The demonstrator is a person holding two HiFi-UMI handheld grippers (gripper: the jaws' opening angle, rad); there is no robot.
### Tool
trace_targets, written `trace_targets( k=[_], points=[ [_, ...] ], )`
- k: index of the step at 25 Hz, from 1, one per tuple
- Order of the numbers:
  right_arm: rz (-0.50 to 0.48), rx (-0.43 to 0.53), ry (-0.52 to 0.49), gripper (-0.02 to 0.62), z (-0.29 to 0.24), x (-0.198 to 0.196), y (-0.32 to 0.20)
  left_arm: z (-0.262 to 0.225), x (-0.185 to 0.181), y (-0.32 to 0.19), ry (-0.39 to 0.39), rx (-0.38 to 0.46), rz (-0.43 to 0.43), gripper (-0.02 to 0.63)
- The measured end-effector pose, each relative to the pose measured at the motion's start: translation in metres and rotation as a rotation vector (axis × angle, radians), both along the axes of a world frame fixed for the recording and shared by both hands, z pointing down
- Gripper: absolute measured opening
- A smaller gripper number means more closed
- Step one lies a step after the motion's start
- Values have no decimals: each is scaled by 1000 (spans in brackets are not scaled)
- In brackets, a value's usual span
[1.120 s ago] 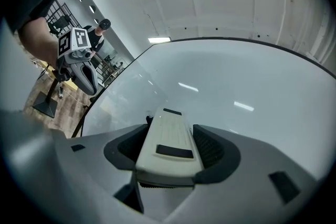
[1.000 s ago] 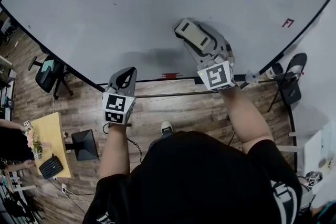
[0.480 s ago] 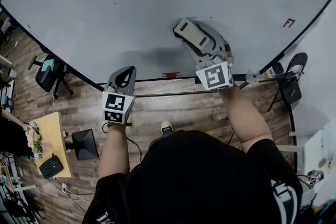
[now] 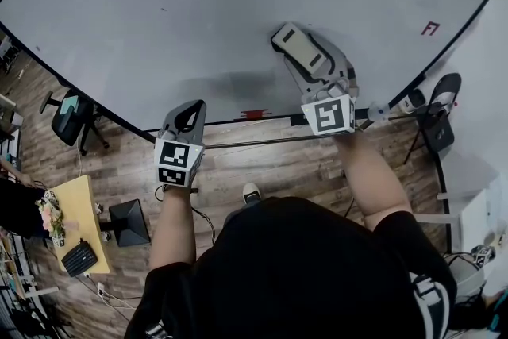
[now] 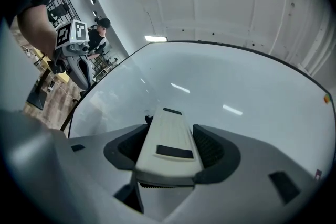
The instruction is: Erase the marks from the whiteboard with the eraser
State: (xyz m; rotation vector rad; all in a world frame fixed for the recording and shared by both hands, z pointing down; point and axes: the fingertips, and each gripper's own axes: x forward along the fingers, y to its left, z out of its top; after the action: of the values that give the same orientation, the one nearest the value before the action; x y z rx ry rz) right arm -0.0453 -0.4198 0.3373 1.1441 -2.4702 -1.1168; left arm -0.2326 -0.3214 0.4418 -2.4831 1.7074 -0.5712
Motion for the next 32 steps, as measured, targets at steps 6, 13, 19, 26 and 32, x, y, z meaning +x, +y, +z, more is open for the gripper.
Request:
trace_targets(
  k=[6,13,19,26,32],
  points=[
    [42,10,-11,261,1,19,-5,0,4,-2,-2,0,10,11],
    [100,21,-22,261,0,47,-12,-1,11,-5,-4,-1,29,11],
    [145,34,-48,261,-4,69,-17,-3,19,-7,-6,1,48,11],
    [179,31,-77,261,-5,81,-17,-3,18,-4,-11,1,53,11],
    [173,22,-80,261,-1,81,-18,-6,19,-5,-17,5,58,11]
  ],
)
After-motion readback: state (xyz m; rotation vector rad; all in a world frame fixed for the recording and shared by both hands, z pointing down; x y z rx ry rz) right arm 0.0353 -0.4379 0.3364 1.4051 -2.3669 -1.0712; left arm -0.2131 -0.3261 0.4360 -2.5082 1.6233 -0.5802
